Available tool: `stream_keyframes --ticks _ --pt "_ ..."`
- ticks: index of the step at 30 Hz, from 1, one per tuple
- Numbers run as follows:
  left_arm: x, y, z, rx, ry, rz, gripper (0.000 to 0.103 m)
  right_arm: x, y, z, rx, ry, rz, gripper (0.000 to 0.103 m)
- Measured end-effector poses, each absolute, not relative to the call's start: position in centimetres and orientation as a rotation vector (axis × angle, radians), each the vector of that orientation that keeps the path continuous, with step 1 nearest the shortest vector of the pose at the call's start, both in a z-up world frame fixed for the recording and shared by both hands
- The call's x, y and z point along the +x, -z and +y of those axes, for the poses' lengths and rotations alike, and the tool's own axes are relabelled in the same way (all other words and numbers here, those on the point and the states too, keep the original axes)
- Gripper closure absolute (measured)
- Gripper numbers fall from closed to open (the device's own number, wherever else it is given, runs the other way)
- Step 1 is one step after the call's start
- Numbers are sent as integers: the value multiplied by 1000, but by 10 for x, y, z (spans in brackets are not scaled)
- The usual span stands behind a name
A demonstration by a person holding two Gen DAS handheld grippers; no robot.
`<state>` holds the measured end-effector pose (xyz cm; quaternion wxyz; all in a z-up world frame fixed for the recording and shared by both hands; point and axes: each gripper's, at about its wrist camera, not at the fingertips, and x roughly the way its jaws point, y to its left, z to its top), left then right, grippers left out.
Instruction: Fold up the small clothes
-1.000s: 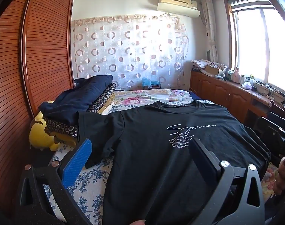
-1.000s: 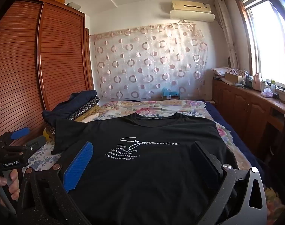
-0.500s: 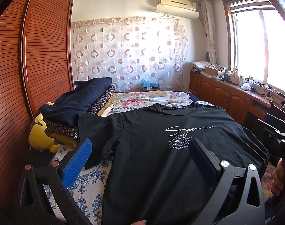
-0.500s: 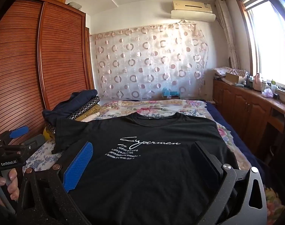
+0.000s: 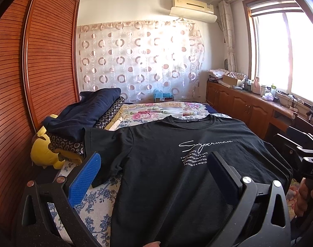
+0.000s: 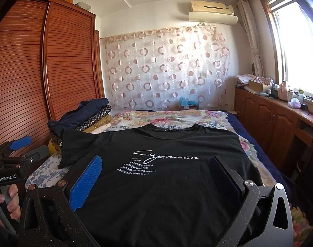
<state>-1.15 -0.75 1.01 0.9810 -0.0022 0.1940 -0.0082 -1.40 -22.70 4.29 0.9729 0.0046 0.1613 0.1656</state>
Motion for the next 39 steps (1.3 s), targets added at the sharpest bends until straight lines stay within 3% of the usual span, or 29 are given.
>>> stream_keyframes --ticks 39 --pt "-14 -17 -10 -2 18 379 0 -16 -45 -226 7 -342 316 0"
